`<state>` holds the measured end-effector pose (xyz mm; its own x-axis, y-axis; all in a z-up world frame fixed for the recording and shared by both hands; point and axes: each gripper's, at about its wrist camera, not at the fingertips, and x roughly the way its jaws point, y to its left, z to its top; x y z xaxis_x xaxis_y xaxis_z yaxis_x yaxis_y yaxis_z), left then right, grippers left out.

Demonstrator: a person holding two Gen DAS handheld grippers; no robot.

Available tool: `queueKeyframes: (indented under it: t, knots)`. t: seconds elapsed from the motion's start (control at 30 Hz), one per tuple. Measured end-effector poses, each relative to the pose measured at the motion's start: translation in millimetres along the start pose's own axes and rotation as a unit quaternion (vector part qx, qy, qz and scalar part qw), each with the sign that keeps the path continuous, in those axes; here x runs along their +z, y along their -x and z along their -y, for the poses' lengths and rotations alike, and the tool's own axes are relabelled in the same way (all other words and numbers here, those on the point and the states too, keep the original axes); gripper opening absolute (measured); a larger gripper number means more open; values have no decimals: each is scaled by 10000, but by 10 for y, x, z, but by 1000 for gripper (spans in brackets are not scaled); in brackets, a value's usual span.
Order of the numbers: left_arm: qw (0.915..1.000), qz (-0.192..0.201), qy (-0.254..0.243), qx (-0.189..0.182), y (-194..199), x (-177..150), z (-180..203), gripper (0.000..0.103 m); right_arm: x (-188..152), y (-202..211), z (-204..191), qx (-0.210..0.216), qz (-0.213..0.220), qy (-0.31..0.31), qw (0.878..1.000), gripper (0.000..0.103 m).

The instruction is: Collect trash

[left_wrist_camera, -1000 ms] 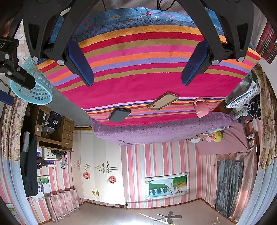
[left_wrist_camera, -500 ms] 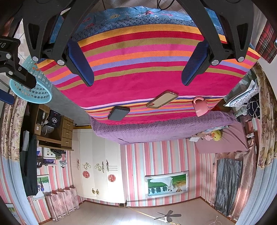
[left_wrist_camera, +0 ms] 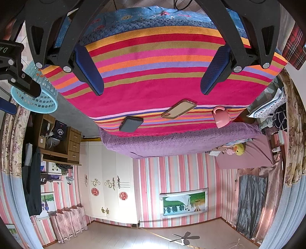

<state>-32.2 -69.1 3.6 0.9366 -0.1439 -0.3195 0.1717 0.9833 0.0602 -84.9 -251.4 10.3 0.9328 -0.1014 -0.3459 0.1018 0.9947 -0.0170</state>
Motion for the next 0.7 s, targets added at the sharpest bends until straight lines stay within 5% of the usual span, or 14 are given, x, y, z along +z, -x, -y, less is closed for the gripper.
queueKeyframes:
  t: [0.7]
  knots:
    - [10000, 39, -23, 0, 3, 42, -8, 98, 51, -5, 26, -32, 34, -24, 10000, 98]
